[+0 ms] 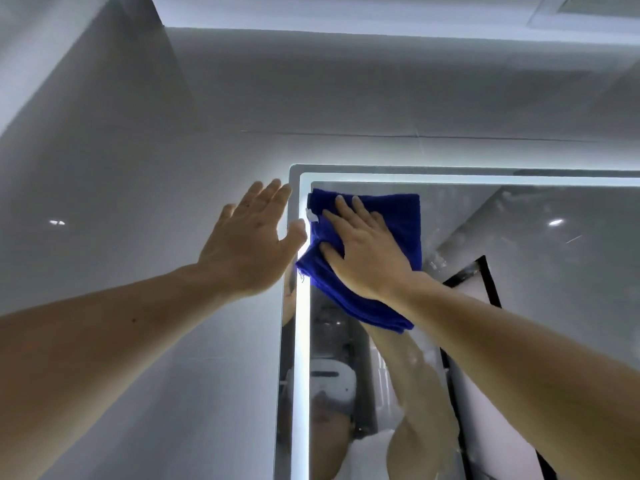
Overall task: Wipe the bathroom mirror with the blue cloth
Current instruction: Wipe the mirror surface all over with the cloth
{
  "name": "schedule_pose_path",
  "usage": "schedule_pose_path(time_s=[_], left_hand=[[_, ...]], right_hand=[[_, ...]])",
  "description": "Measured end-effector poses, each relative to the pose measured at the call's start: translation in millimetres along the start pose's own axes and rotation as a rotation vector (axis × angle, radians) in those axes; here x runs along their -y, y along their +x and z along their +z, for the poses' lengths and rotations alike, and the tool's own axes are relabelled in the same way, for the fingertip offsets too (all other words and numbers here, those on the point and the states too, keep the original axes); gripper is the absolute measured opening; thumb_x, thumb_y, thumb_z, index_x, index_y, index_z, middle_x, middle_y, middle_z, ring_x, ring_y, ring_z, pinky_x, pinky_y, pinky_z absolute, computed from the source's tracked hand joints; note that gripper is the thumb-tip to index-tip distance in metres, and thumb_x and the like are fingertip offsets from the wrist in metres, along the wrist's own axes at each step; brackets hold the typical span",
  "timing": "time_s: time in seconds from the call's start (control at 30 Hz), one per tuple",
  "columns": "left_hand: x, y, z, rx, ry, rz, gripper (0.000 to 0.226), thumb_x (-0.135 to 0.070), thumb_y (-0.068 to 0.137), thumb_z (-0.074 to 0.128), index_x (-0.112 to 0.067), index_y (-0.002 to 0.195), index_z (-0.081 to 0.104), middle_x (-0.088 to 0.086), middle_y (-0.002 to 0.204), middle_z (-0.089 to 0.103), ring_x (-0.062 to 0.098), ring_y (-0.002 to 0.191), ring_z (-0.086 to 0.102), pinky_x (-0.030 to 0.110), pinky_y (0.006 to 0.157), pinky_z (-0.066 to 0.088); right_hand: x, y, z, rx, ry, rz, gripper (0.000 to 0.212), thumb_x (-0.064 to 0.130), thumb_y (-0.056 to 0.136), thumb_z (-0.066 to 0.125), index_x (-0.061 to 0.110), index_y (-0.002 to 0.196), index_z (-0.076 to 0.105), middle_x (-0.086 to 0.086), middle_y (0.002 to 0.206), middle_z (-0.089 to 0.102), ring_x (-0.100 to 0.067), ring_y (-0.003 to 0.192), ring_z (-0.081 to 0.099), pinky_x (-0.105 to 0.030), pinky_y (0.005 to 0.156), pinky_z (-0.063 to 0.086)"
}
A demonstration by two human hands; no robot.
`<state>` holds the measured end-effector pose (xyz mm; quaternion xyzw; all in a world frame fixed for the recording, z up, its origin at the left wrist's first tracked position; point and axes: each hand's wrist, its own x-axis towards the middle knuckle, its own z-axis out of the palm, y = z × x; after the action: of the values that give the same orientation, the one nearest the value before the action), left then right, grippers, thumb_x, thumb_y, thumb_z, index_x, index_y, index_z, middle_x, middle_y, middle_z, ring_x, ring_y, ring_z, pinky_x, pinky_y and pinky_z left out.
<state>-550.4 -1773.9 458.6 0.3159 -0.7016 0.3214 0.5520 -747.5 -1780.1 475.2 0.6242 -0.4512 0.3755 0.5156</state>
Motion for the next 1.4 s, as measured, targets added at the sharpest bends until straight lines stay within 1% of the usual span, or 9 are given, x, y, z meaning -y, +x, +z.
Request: schedule_pose_path(time_s=[0.27,0.33,0.43,0.63,0.83,1.03,1.17,1.27,1.4], left_hand=[[8.3,-13.5,-4.8,0.031,0.033,0.013,0.062,-0.051,0.101,0.019,-0.028,0.157,0.007,-0.011,0.164,0.002,0.006,0.150,-0.005,0.038,0.122,0.002],[9.3,-16.0,-6.3,0.043,0.043,0.017,0.069,-0.058,0.094,0.011,-0.029,0.157,0.006,-0.011,0.164,0.002,0.007,0.150,-0.005,0.037,0.121,0.001],[11.4,-15.9,-6.8,0.034,0.035,-0.001,0.073,-0.061,0.090,0.008,-0.030,0.157,0.005,-0.012,0.164,0.001,0.006,0.150,-0.005,0.036,0.120,0.000],[30.9,-15.4,-3.8,-0.025,0.062,0.038,0.061,-0.054,0.102,0.019,-0.031,0.157,0.006,-0.013,0.164,0.001,0.005,0.150,-0.005,0.031,0.115,-0.006],[42.6,-20.3,-3.2,-0.012,0.095,0.055,0.062,-0.056,0.101,0.018,-0.031,0.156,0.006,-0.013,0.164,0.001,0.005,0.150,-0.005,0.033,0.117,-0.005],[39.5,-21.6,-1.9,-0.015,0.063,0.046,0.064,-0.056,0.099,0.016,-0.029,0.157,0.008,-0.012,0.164,0.003,0.007,0.150,-0.003,0.036,0.119,-0.002],[29.1,-22.8,2.4,-0.017,0.006,0.027,0.070,-0.057,0.092,0.013,-0.028,0.157,0.010,-0.011,0.164,0.006,0.006,0.150,-0.002,0.037,0.120,0.001],[23.3,-31.3,5.1,0.007,-0.011,0.023,0.074,-0.056,0.088,0.010,-0.028,0.157,0.009,-0.012,0.164,0.005,0.005,0.150,-0.003,0.038,0.121,0.002],[19.8,-47.9,5.3,0.033,-0.020,0.005,0.074,-0.055,0.088,0.008,-0.027,0.157,0.006,-0.012,0.164,0.003,0.005,0.150,-0.005,0.036,0.120,0.001]], right_hand=[[4.3,-63.0,2.9,0.130,-0.080,-0.367,0.053,0.046,0.103,0.029,0.030,0.153,0.025,0.012,0.162,0.008,-0.009,0.150,-0.002,-0.025,0.115,-0.012],[-3.3,-29.5,-4.0,0.068,-0.047,-0.281,0.051,0.041,0.104,0.035,0.028,0.152,0.028,0.009,0.163,0.013,-0.012,0.150,0.004,-0.025,0.117,-0.007],[-12.4,35.8,-14.2,-0.002,0.033,-0.020,0.051,0.040,0.105,0.032,0.024,0.153,0.026,0.002,0.164,0.013,-0.018,0.151,0.006,-0.039,0.121,0.004],[-13.4,106.6,-16.7,-0.067,0.052,0.255,0.054,0.040,0.104,0.029,0.023,0.155,0.021,-0.002,0.165,0.008,-0.027,0.151,-0.001,-0.047,0.119,0.001],[-6.8,115.7,-25.0,0.019,0.081,-0.026,0.054,0.043,0.101,0.042,0.033,0.152,0.029,0.006,0.163,0.016,-0.018,0.151,0.006,-0.038,0.119,0.004],[-1.9,88.3,-24.1,0.036,0.147,-0.128,0.051,0.040,0.098,0.048,0.040,0.147,0.036,0.011,0.161,0.022,-0.017,0.148,0.017,-0.036,0.115,0.012],[7.5,60.7,-20.2,0.057,0.132,-0.212,0.051,0.033,0.099,0.048,0.034,0.148,0.037,0.010,0.161,0.023,-0.010,0.149,0.011,-0.017,0.110,0.001],[13.1,40.5,-17.5,0.056,0.089,-0.237,0.051,0.031,0.100,0.048,0.029,0.150,0.035,0.008,0.161,0.022,-0.010,0.149,0.008,-0.016,0.111,-0.001],[21.4,9.1,-8.0,0.022,0.031,-0.267,0.051,0.031,0.101,0.047,0.024,0.150,0.036,0.004,0.161,0.025,-0.013,0.149,0.011,-0.004,0.102,-0.013]])
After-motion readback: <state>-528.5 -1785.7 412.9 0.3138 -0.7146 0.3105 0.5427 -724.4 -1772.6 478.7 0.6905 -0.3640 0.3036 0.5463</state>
